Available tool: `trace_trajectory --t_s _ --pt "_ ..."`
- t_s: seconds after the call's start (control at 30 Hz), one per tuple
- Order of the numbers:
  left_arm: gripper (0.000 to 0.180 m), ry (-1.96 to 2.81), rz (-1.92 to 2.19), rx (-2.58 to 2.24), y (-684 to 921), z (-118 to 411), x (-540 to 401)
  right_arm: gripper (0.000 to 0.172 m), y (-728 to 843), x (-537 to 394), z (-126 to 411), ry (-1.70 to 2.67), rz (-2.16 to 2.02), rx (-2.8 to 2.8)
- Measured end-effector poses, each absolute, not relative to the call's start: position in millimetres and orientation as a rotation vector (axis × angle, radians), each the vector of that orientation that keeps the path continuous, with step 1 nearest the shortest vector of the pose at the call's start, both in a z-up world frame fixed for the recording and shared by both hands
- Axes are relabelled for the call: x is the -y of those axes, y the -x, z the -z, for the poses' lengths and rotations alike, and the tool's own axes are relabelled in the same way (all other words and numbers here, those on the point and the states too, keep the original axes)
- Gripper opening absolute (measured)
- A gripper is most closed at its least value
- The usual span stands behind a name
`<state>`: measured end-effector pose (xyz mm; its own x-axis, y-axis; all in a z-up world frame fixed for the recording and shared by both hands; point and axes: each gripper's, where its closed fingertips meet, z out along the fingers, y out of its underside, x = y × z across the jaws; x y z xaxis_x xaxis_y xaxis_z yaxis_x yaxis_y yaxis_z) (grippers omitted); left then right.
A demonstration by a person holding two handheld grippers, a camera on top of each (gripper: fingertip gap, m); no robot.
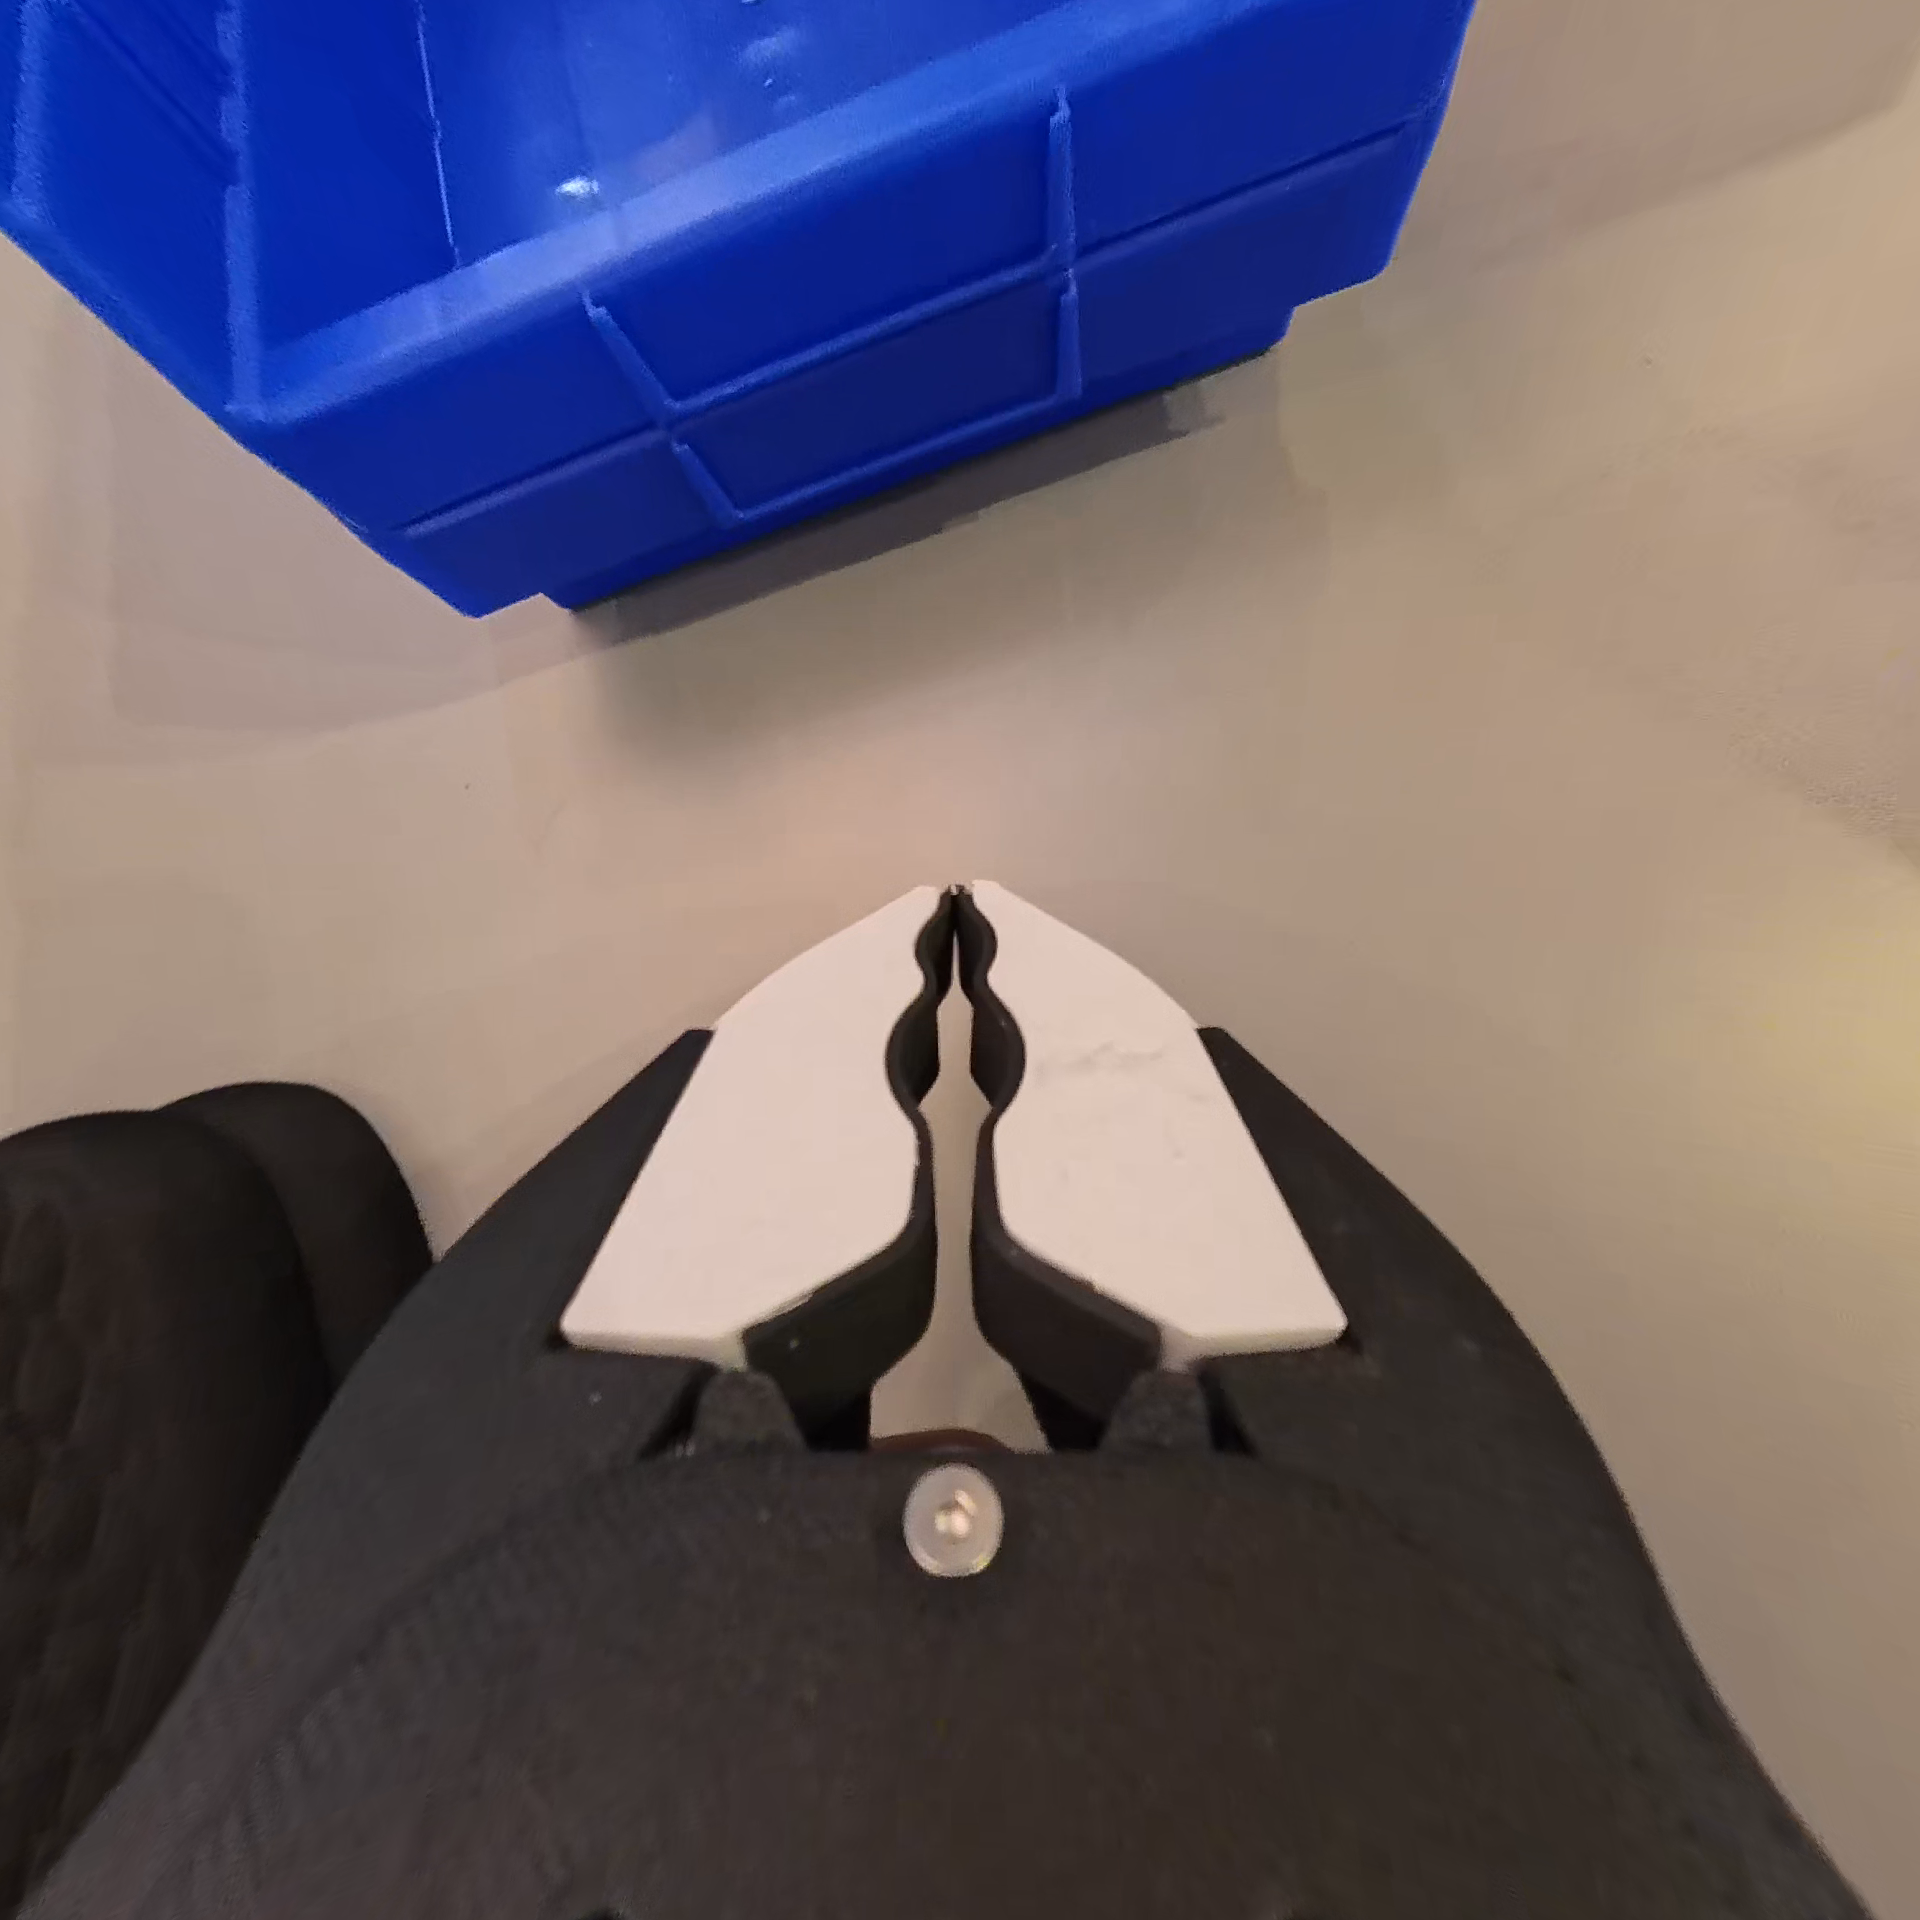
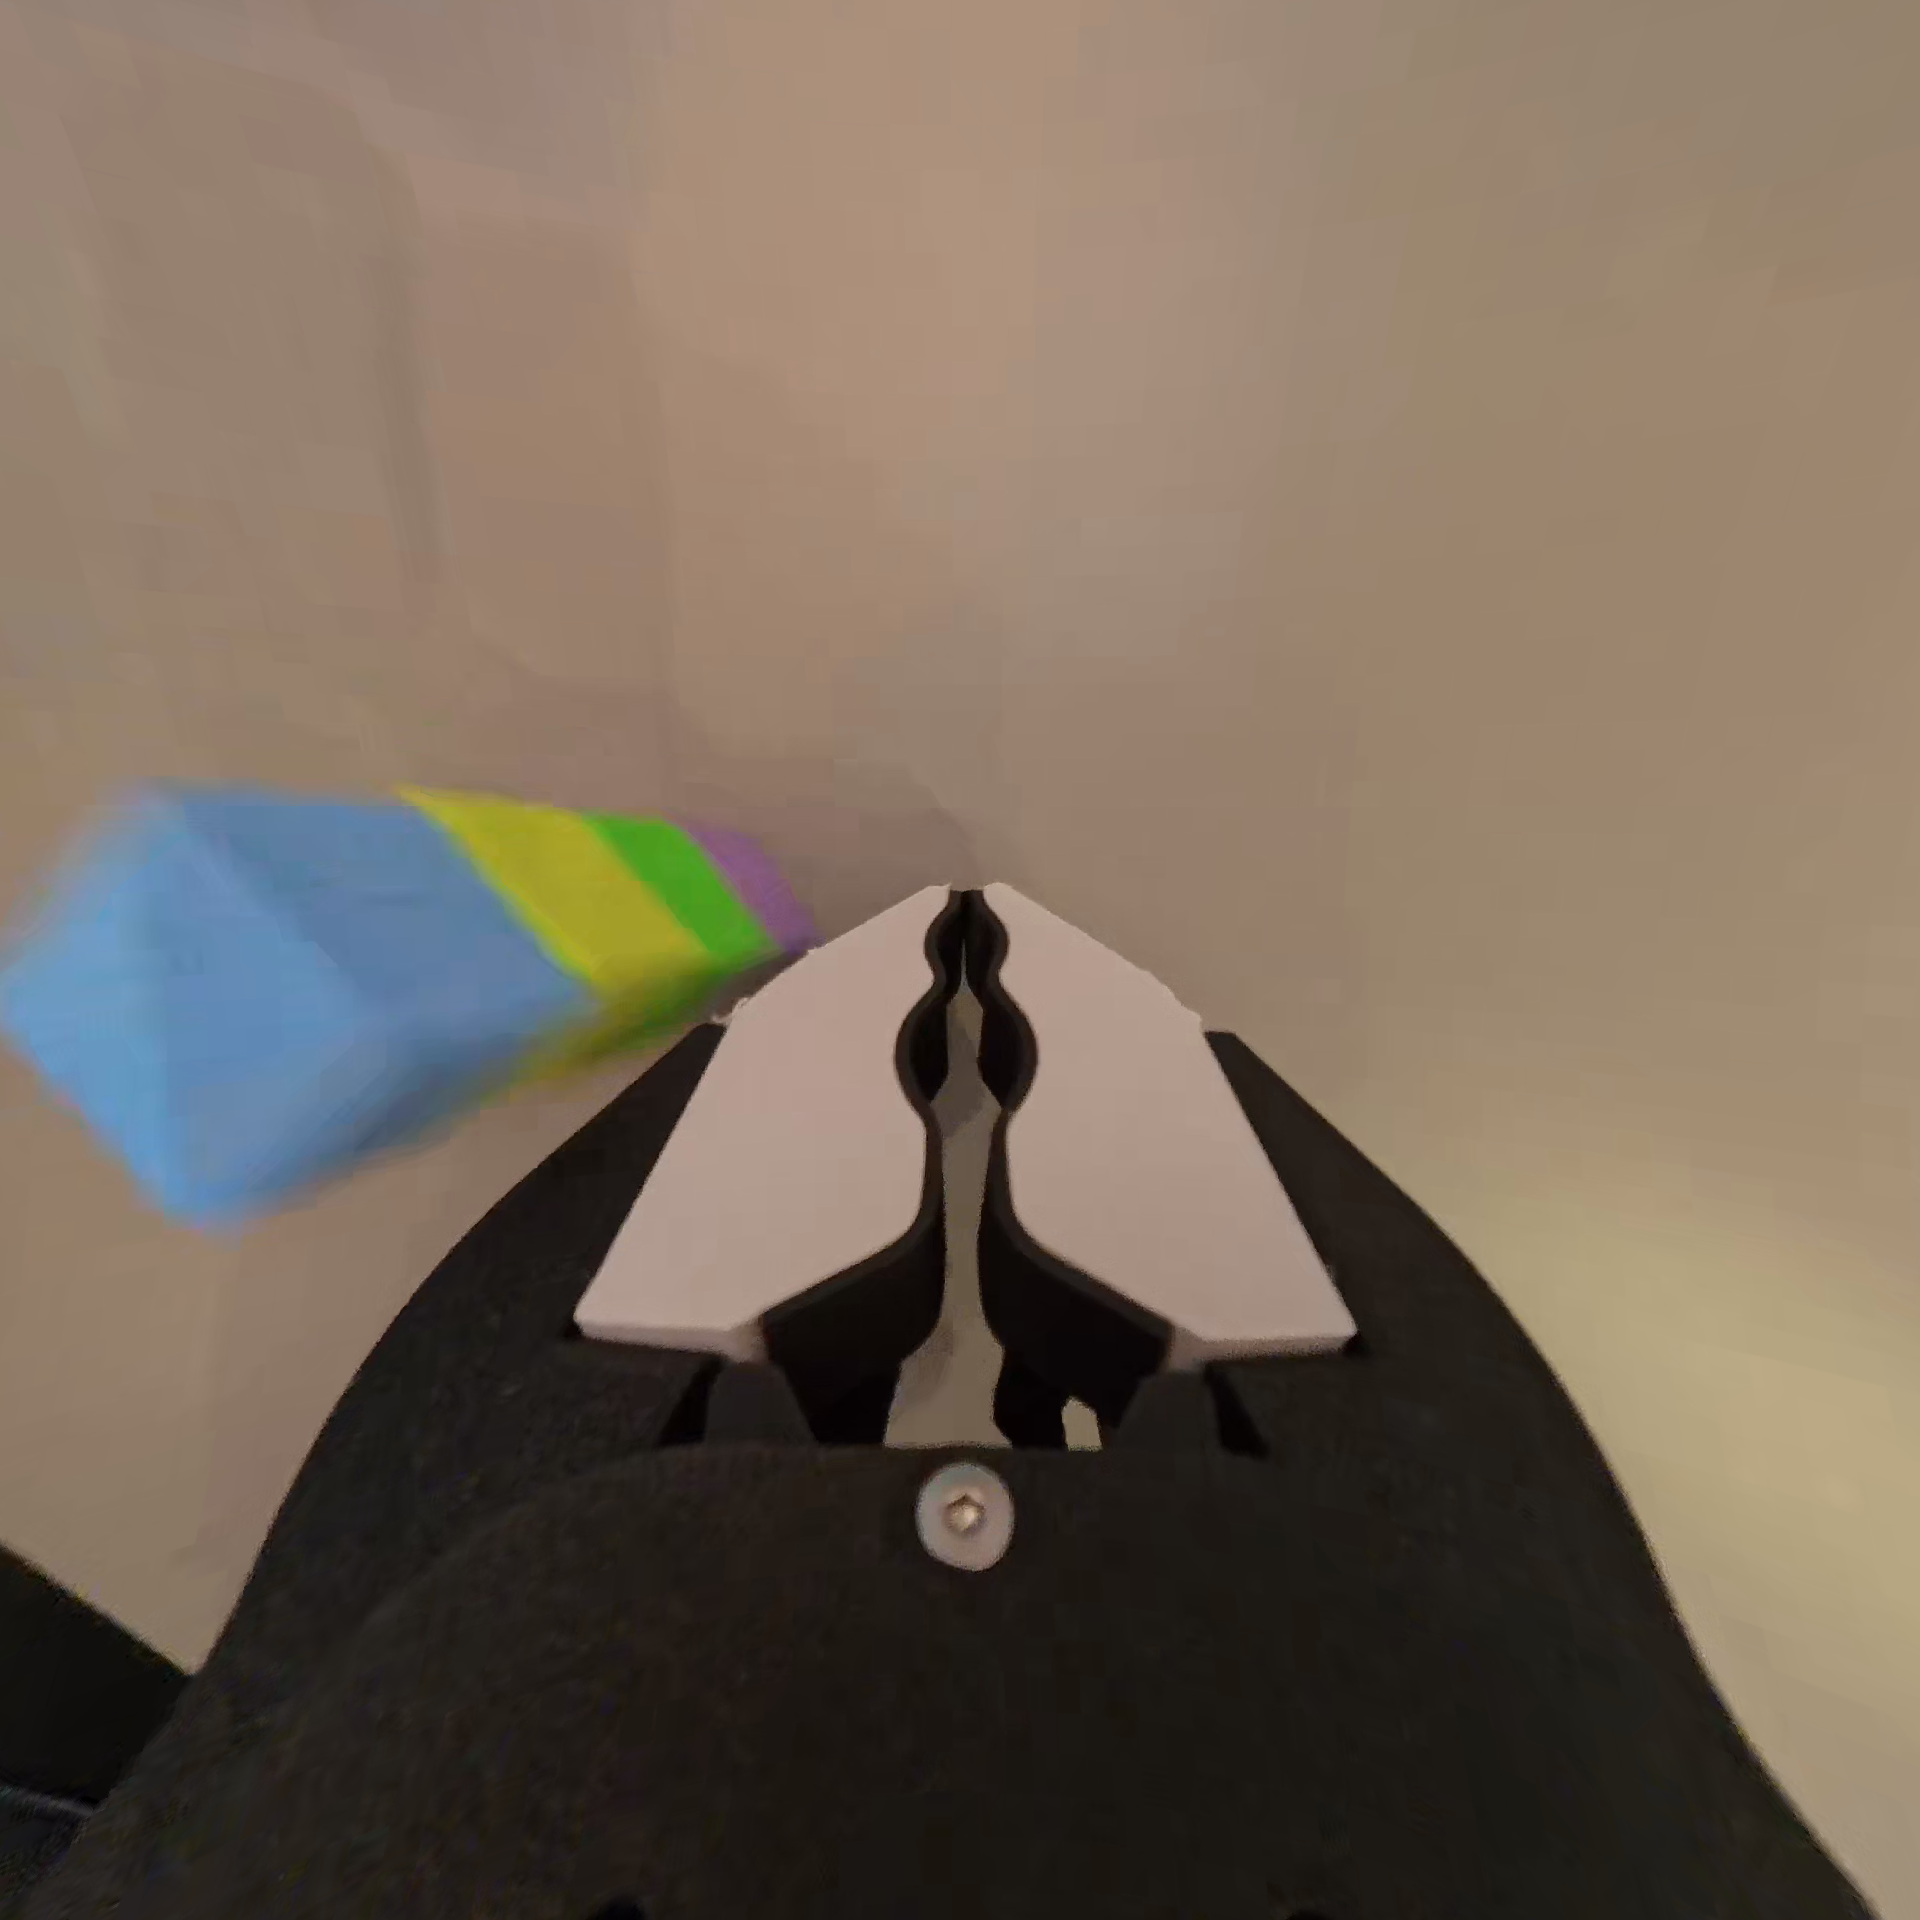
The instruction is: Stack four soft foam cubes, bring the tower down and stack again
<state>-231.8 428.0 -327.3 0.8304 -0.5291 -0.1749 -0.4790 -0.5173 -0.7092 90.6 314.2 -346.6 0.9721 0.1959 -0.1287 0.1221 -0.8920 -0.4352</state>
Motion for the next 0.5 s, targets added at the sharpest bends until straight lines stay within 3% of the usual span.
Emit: trace_trajectory --t_s 0.17,0.5 --pt "0.000 2.202 0.084 -0.712 237.8 324.7 -431.3 0.000 -17.9 -339.5 323.0 2.608 -0.309 0.413" --pt "0.000 2.212 0.107 -0.679 243.3 326.2 -433.4 0.002 -35.4 -311.1 303.8 2.518 -0.326 0.525"
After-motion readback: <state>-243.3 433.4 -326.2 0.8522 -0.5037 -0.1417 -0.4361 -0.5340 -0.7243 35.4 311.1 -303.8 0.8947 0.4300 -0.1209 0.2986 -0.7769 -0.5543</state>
